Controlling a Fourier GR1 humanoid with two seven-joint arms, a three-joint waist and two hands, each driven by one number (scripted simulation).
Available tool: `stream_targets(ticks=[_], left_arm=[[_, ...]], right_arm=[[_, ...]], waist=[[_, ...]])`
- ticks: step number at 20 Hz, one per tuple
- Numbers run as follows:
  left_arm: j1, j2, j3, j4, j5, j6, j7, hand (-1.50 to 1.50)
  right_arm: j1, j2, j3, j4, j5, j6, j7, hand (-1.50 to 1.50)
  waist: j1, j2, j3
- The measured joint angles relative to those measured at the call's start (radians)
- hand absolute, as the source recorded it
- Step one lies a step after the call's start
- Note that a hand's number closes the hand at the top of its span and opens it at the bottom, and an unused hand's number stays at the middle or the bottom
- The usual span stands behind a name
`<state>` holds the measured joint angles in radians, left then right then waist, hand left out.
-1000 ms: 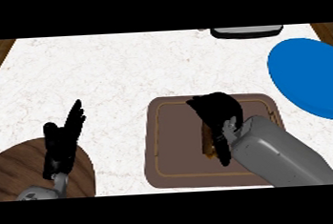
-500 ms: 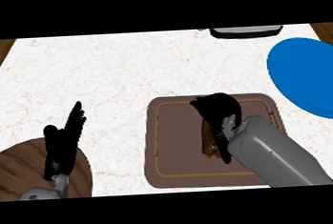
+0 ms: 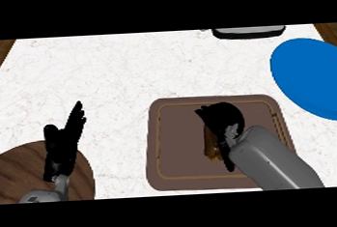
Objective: Pick the sweet potato from the tray and place it in the plate
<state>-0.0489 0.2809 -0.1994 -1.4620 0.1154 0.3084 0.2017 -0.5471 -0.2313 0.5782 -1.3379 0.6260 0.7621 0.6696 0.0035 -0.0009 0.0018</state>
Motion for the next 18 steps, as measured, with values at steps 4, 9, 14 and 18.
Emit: stream_targets(ticks=[4, 9, 14, 18], left_arm=[[0.002, -0.002, 0.029, -0.016, -0.014, -0.025, 0.02, 0.0], [0.0, -0.034, 0.042, 0.015, -0.038, -0.038, -0.006, 0.0], [-0.004, -0.042, 0.067, -0.001, -0.052, -0.056, 0.013, 0.0], [0.034, -0.059, 0.059, -0.025, -0.067, -0.062, 0.014, 0.0]], right_arm=[[0.001, 0.027, -0.022, 0.045, 0.059, 0.006, -0.038, 1.5], [-0.013, 0.014, -0.016, 0.07, 0.141, -0.018, -0.151, 1.5], [-0.034, 0.025, -0.025, 0.107, 0.223, -0.054, -0.238, 1.5], [-0.033, 0.009, -0.031, 0.092, 0.289, -0.102, -0.274, 1.5]], waist=[[0.001, 0.001, -0.001], [0.002, -0.004, -0.003], [0.002, -0.004, -0.003], [0.002, -0.002, -0.002]])
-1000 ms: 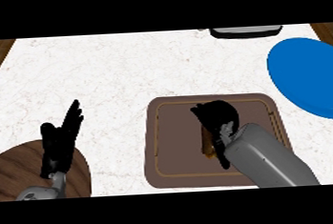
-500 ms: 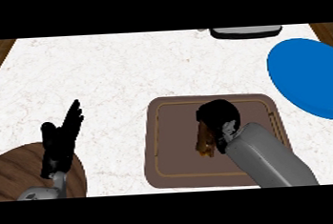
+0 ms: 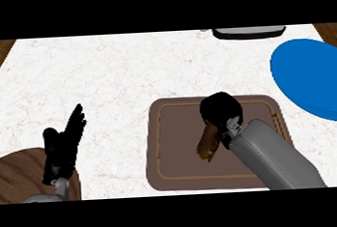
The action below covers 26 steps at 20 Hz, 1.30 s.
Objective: Pick the sweet potato from the tray and place it in the plate
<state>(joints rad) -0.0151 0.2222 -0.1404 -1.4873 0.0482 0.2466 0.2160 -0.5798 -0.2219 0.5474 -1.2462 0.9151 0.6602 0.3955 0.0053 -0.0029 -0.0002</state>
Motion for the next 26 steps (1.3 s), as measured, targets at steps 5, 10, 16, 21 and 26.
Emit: stream_targets(ticks=[5, 10, 16, 21, 26], left_arm=[[0.003, 0.004, 0.009, -0.006, -0.001, -0.002, -0.001, 0.0], [-0.004, -0.004, 0.012, 0.005, -0.006, 0.002, -0.009, 0.0], [-0.019, -0.023, 0.003, 0.01, -0.024, 0.015, 0.007, 0.0], [-0.018, -0.022, 0.017, 0.042, -0.018, -0.004, -0.025, 0.0], [0.002, -0.017, 0.025, 0.013, -0.019, -0.02, -0.014, 0.0]], right_arm=[[0.024, -0.052, -0.155, -0.015, -0.013, -0.212, -0.043, 1.5], [0.033, -0.108, -0.351, 0.024, -0.055, -0.451, -0.128, 1.5], [0.017, -0.149, -0.503, 0.026, -0.086, -0.653, -0.214, 1.5], [-0.015, -0.182, -0.599, 0.007, -0.07, -0.765, -0.185, 1.5], [-0.019, -0.23, -0.693, 0.021, -0.092, -0.779, -0.158, 1.5]], waist=[[-0.009, 0.004, 0.002], [-0.008, 0.008, 0.003], [-0.007, 0.005, 0.002], [-0.006, 0.004, 0.001], [-0.003, 0.003, 0.001]])
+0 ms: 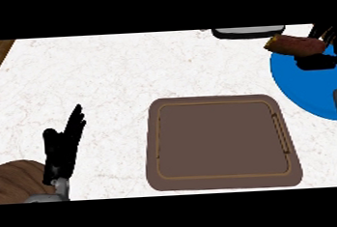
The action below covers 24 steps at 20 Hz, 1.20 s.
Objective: Pick the sweet potato from the tray and place it in the plate
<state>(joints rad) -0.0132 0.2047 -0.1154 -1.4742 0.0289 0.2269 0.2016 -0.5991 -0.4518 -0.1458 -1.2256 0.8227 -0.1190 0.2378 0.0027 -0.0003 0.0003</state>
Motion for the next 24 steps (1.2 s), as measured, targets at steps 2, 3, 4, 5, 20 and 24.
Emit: stream_targets(ticks=[2, 3, 4, 5, 20, 24], left_arm=[[-0.01, -0.005, 0.002, 0.0, -0.008, 0.0, 0.009, 0.0], [-0.007, -0.008, 0.001, -0.009, -0.014, 0.002, 0.014, 0.0], [-0.016, -0.01, 0.001, -0.009, -0.016, -0.001, 0.023, 0.0], [-0.021, -0.004, 0.006, -0.016, -0.016, -0.006, 0.035, 0.0], [-0.048, -0.042, 0.012, 0.029, -0.043, -0.018, 0.002, 0.0], [-0.03, -0.042, 0.008, 0.027, -0.046, -0.027, -0.014, 0.0]], right_arm=[[-0.009, -0.005, -0.022, 0.046, 0.003, -0.024, -0.009, 1.5], [-0.022, -0.017, -0.037, 0.071, -0.001, -0.024, -0.016, 1.5], [-0.022, -0.027, -0.052, 0.098, -0.006, -0.033, -0.034, 1.5], [-0.035, -0.03, -0.06, 0.137, -0.001, -0.048, -0.04, 1.5], [-0.193, -0.171, -0.162, 0.773, -0.001, -0.072, -0.297, 1.5], [-0.207, -0.197, -0.16, 0.88, -0.002, 0.029, -0.33, -1.5]], waist=[[0.002, 0.001, 0.0], [0.003, 0.001, 0.0], [0.003, 0.001, 0.0], [0.004, 0.002, 0.0], [0.033, 0.014, 0.002], [0.039, 0.016, 0.002]])
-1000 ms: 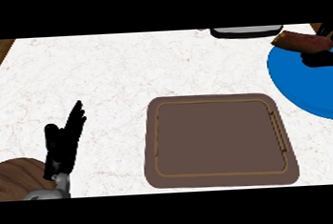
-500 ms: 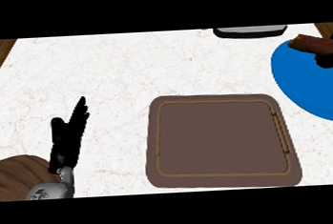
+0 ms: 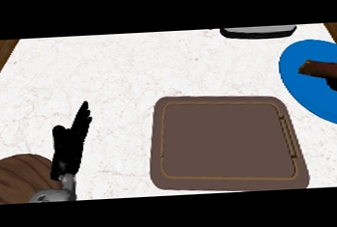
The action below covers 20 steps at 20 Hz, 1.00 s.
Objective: Pick the sweet potato from the tray and place it in the plate
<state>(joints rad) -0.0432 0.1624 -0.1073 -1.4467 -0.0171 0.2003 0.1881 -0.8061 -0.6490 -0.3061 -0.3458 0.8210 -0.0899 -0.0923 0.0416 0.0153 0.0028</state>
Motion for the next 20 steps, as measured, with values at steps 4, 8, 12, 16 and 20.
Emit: stream_targets(ticks=[4, 8, 12, 16, 20], left_arm=[[-0.024, -0.006, 0.0, -0.008, -0.007, 0.007, 0.031, 0.0], [-0.023, -0.007, 0.004, 0.006, -0.01, 0.003, 0.018, 0.0], [-0.019, 0.001, 0.017, -0.007, 0.002, -0.005, 0.029, 0.0], [-0.012, -0.001, 0.019, -0.003, -0.003, 0.0, 0.02, 0.0], [-0.003, 0.002, 0.023, -0.013, -0.001, -0.004, 0.023, 0.0]], right_arm=[[-0.01, -0.028, 0.002, 0.083, 0.004, 0.08, -0.053, -1.5], [-0.017, -0.044, -0.021, 0.113, -0.023, 0.121, -0.168, -1.5], [-0.024, -0.051, -0.115, 0.106, -0.128, 0.156, -0.302, -1.5], [-0.026, -0.073, -0.25, 0.116, -0.271, 0.215, -0.389, -1.5], [0.003, -0.113, -0.342, 0.143, -0.371, 0.305, -0.443, -1.5]], waist=[[0.0, 0.001, 0.001], [0.0, 0.002, 0.001], [-0.01, -0.002, 0.002], [-0.02, -0.004, 0.002], [-0.02, -0.005, 0.001]])
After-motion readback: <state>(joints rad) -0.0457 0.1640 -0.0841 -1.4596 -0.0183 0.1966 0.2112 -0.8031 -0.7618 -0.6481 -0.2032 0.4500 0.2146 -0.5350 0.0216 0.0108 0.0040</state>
